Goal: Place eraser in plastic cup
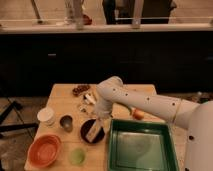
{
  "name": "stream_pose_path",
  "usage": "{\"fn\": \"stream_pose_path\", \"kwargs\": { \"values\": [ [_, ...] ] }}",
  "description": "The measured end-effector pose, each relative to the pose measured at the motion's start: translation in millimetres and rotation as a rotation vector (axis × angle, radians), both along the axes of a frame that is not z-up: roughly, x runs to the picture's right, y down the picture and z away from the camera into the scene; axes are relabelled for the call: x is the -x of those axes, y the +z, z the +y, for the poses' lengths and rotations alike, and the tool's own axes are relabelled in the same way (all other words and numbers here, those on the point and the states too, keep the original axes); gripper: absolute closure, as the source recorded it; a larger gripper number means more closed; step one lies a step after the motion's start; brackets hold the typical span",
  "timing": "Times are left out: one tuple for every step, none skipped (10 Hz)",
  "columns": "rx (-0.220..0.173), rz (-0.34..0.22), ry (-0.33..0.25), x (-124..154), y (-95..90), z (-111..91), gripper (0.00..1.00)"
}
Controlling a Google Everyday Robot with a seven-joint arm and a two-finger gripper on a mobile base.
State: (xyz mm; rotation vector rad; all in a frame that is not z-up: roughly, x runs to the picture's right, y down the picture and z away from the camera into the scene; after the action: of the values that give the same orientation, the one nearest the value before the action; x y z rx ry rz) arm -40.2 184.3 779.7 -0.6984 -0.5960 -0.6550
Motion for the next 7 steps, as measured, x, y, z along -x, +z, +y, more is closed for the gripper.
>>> {"fn": "stream_pose_path", "kwargs": {
  "values": [
    [0.001,-0.003,0.0,0.9,0.5,-0.7,0.27],
    [0.002,-0.004,0.0,0.3,0.9,-1.1,0.37],
    [0.003,-0.006,0.0,-0.3,0.8,-1.3,0.47],
    [0.003,-0.011,0.002,0.1,0.8,-1.5,0.57],
    [0.004,-0.017,0.006,0.2,0.6,-1.9,0.67],
    [0.005,-0.025,0.008,0.3,0.4,-1.9,0.76],
    [0.007,-0.034,0.01,0.2,0.0,-1.8,0.83]
  ]
}}
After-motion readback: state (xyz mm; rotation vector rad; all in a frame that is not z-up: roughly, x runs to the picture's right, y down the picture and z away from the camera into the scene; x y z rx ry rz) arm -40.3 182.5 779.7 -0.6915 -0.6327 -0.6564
